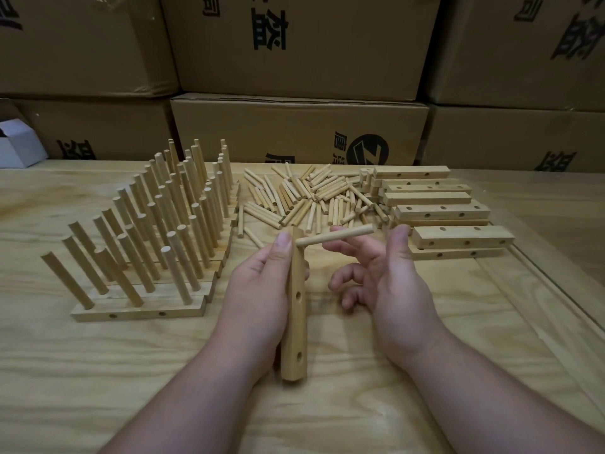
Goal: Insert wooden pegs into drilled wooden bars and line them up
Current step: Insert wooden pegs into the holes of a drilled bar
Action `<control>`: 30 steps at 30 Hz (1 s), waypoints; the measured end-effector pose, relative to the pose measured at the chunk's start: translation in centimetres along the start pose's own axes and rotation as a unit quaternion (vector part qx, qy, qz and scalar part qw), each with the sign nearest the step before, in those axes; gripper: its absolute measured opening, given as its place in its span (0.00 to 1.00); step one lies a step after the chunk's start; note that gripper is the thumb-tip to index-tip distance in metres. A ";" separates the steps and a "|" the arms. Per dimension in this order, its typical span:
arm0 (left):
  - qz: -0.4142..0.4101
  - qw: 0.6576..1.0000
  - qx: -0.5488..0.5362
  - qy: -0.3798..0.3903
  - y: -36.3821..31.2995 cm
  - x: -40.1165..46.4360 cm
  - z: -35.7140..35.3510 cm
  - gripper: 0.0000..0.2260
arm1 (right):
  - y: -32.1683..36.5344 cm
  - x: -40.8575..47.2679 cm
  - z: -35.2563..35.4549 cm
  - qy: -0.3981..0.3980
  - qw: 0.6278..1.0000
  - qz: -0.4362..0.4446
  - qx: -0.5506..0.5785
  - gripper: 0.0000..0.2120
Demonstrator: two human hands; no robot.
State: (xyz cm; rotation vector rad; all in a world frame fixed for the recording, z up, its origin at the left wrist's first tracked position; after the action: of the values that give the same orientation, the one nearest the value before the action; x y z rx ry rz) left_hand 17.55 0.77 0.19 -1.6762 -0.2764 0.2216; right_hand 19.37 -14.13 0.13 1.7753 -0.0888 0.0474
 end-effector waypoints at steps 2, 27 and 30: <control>0.001 1.000 -0.017 0.009 0.1 0.0 0.0 0.23 | 0.1 0.0 0.1 -0.014 0.999 -0.002 -0.031 0.29; -0.018 0.990 -0.047 0.129 -0.5 -0.8 -0.9 0.19 | 0.7 0.0 -0.2 0.036 0.998 0.018 -0.053 0.10; -0.011 0.996 -0.022 0.083 -0.2 -0.4 -0.5 0.18 | 0.3 0.8 1.0 -0.078 0.996 -0.021 0.031 0.16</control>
State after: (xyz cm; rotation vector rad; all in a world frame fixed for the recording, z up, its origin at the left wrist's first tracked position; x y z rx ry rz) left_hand 17.32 0.23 0.41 -1.7221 -0.1766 0.0594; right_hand 20.12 -15.20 0.33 1.8412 -0.1639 -0.1215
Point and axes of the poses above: each hand's wrist, its own x-axis towards the middle knuckle, its own z-axis out of the back of the hand, y = z × x, the point moved 4 cm from there along x, towards the middle knuckle, and after that the axes turned 9 degrees about -y, right-handed, at the moved point
